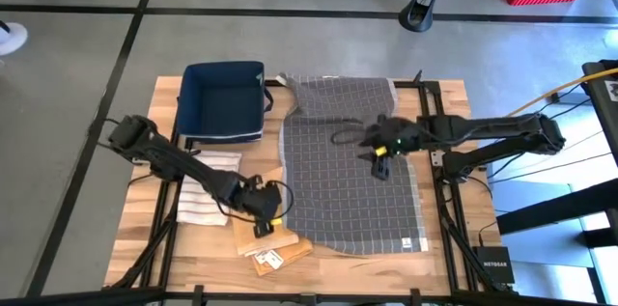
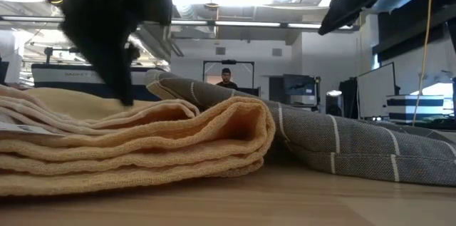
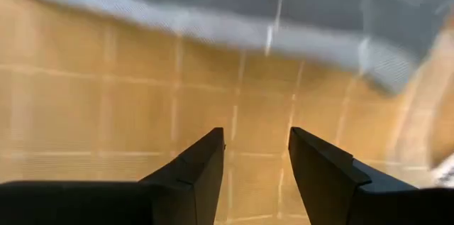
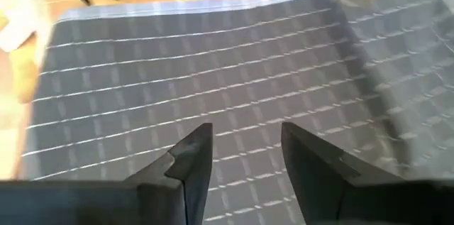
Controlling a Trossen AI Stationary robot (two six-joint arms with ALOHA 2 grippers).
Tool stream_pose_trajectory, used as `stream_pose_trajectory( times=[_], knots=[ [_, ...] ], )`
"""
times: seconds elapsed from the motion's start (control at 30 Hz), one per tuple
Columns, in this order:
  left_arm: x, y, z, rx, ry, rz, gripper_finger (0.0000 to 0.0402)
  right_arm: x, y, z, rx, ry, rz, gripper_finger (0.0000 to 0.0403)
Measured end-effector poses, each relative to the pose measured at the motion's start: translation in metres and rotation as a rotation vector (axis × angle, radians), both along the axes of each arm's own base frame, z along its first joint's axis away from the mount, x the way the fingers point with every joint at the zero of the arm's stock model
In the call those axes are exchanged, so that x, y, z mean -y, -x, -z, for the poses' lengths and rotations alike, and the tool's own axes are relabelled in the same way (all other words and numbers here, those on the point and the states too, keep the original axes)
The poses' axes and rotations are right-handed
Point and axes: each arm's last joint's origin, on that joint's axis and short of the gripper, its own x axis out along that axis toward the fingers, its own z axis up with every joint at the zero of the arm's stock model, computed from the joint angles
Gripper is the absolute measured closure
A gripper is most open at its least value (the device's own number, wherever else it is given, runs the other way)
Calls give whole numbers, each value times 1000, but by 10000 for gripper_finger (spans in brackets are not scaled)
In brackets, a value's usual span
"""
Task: Fold towel
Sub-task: Fold the gray pattern towel
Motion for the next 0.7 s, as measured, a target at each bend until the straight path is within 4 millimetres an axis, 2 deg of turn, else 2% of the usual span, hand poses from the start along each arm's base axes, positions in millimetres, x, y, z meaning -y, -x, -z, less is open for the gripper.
stream_pose_trajectory(
  times=[0.17,0.3,0.57,0.7],
  knots=[
    [6,-2,31,-157,35,45,251,-20,-1,17,-19,-60,-26,233],
    [7,6,37,-283,68,51,251,-31,2,29,-104,-135,-55,233],
    [12,38,23,-456,47,71,251,-66,11,33,-141,-161,-159,233],
    [13,44,2,-477,111,10,251,-83,18,32,-122,-100,-199,233]
  ],
)
